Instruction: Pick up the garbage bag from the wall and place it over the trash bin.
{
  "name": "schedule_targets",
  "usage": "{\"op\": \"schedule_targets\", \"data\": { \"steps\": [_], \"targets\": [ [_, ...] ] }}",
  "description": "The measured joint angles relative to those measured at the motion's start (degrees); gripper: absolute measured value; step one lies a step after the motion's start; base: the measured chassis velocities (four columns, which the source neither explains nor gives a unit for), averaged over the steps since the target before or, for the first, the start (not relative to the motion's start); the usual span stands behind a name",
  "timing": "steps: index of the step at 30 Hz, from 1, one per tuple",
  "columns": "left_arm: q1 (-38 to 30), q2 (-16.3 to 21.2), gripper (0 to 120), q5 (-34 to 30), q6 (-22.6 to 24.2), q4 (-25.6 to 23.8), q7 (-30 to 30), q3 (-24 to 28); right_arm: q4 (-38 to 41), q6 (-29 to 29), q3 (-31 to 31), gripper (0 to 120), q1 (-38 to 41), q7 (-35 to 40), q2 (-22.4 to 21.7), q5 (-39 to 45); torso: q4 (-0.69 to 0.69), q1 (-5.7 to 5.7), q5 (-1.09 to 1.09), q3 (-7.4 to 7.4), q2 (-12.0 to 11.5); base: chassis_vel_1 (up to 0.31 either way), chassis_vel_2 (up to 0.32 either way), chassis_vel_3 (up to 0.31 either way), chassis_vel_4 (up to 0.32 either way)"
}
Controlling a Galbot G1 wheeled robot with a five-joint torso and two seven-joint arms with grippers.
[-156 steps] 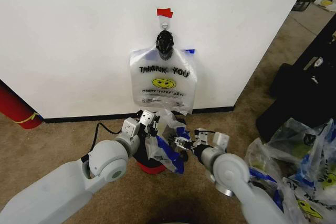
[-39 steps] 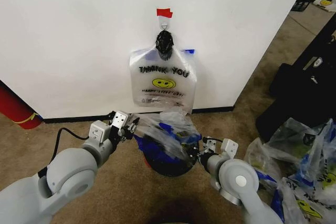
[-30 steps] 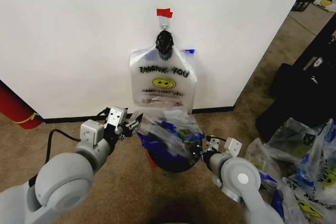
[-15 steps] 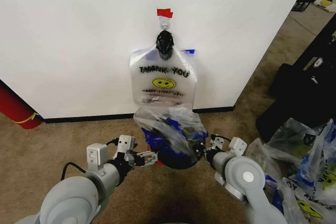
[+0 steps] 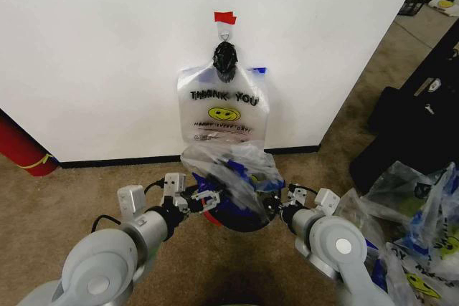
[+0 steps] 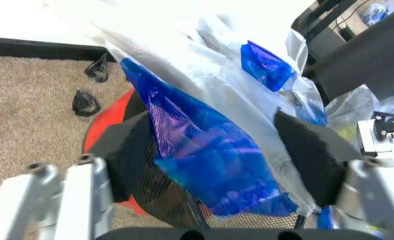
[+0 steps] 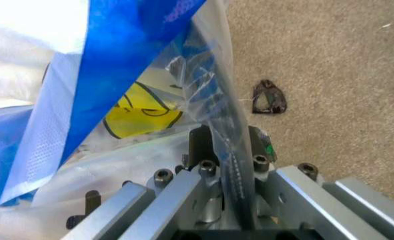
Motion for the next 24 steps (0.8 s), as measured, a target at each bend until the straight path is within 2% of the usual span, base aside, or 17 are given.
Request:
{"op": "schedule_targets", "data": {
  "steps": [4,6,9,12,18,24],
  "targets": [
    [0.5,0.1,51,0.4,0.2,0.0,-0.1,0.1,-0.6,0.0,-0.7,0,1.1,0.0,0.3,-0.3,0.01,0.00,-0.01,0.00,0.0,0.000,0.000,0.000,0.000],
    [0.6,0.2,48,0.4,0.3,0.0,-0.1,0.1,-0.7,0.1,-0.7,0,1.1,0.0,0.3,-0.3,0.01,0.00,-0.01,0.00,0.0,0.000,0.000,0.000,0.000],
    [0.5,0.7,32,0.4,0.3,0.1,-0.1,-0.1,-1.1,0.1,-0.5,0,1.0,-0.2,0.3,-0.5,0.01,0.00,-0.01,0.00,0.0,0.000,0.000,0.000,0.000],
    [0.2,0.9,26,0.4,0.3,0.1,-0.1,-0.1,-1.3,0.1,-0.2,0,1.0,-0.3,0.2,-0.6,0.01,0.00,0.00,0.00,0.0,0.000,0.000,0.000,0.000],
    [0.0,1.4,2,0.4,0.3,0.0,-0.1,-0.3,-2.1,0.1,0.2,0,1.4,-0.3,0.0,-0.7,0.01,0.00,0.00,0.00,0.0,0.000,0.000,0.000,0.000],
    [1.0,1.3,0,0.4,0.4,-0.5,0.1,-0.4,-2.6,0.4,0.8,0,1.8,-0.4,0.5,0.0,0.00,0.00,0.00,0.00,0.0,0.000,0.000,0.000,0.000]
  ]
}}
